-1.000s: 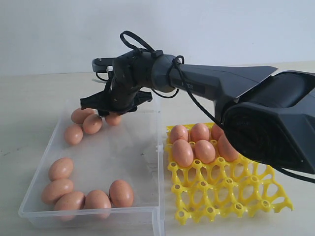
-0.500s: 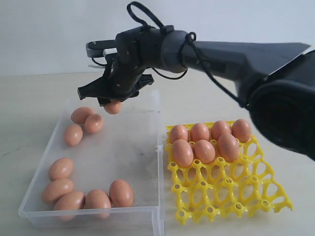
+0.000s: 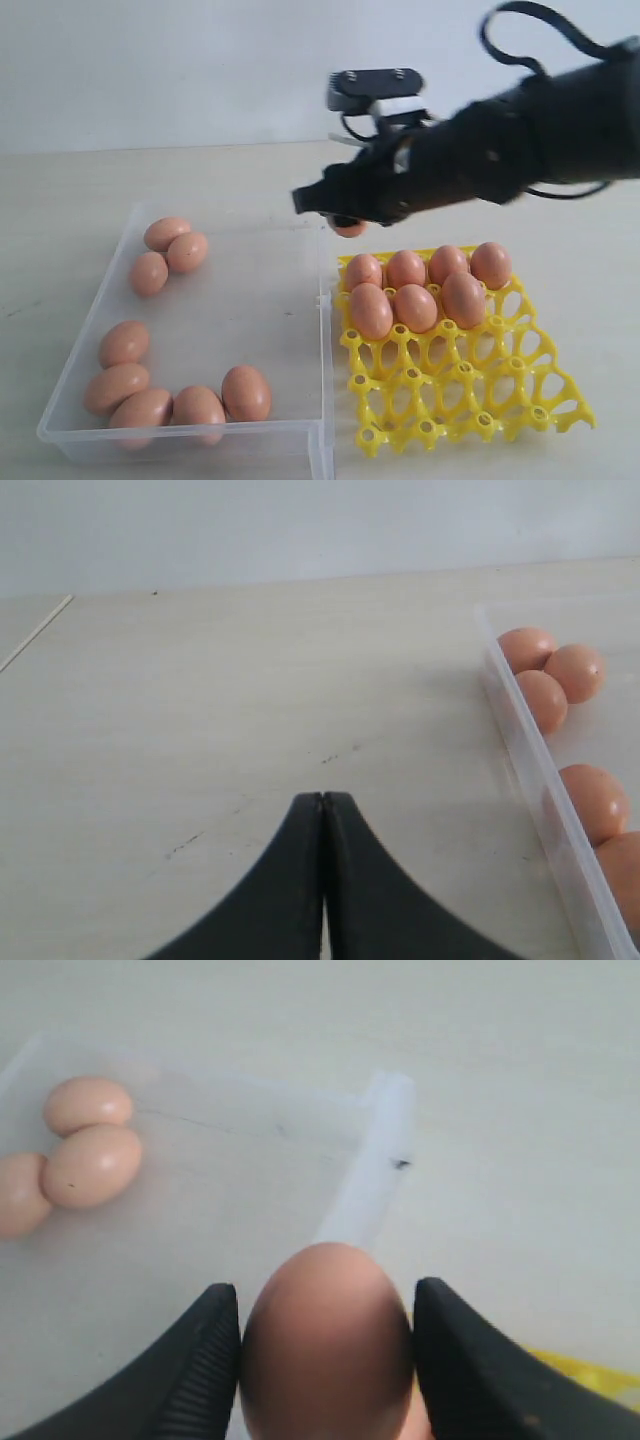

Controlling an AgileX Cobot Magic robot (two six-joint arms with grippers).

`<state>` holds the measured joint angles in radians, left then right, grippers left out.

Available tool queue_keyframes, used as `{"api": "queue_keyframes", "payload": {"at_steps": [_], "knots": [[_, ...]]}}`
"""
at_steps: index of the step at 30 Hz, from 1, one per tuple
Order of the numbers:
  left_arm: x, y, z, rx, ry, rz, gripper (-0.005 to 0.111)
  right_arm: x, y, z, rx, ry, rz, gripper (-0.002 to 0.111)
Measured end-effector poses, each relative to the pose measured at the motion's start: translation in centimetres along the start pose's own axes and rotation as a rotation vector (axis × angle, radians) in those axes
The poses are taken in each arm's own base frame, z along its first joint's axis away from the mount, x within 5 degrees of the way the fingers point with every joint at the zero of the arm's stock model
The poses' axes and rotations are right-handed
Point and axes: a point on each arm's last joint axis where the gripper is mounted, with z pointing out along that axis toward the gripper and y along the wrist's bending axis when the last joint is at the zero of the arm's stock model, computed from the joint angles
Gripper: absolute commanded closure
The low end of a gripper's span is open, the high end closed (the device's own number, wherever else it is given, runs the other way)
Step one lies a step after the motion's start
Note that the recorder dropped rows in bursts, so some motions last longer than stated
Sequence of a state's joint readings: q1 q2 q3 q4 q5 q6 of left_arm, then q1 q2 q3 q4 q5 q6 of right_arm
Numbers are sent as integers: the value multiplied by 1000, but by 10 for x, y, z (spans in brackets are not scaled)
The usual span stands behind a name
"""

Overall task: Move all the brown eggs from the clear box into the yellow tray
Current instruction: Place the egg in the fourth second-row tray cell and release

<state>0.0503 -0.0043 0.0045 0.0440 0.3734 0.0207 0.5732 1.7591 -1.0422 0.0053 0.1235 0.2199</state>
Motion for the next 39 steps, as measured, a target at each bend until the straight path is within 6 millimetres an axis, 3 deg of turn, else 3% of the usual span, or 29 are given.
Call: {"api": "queue_keyframes", "payload": {"at_steps": [7,12,15,22,31,37,39], "knots": [[0,0,0,0,0,0,107,59,-44,-60,64,-119,-31,108],[0,0,0,0,0,0,107,92,-70,-75,146,-154,-52,108],[0,0,0,0,0,0,107,101,-81,-78,201,-182,-33,108],[0,0,0,0,0,0,107,102,-97,-74,275,-243,1,108],[0,0,0,0,0,0,107,122,-105,-36,274,-189,54,108],[0,0,0,0,0,0,107,125,-107,-29,271,-208,59,108],[0,0,0,0,0,0,107,125,-106,-29,269,-209,63,103]]}}
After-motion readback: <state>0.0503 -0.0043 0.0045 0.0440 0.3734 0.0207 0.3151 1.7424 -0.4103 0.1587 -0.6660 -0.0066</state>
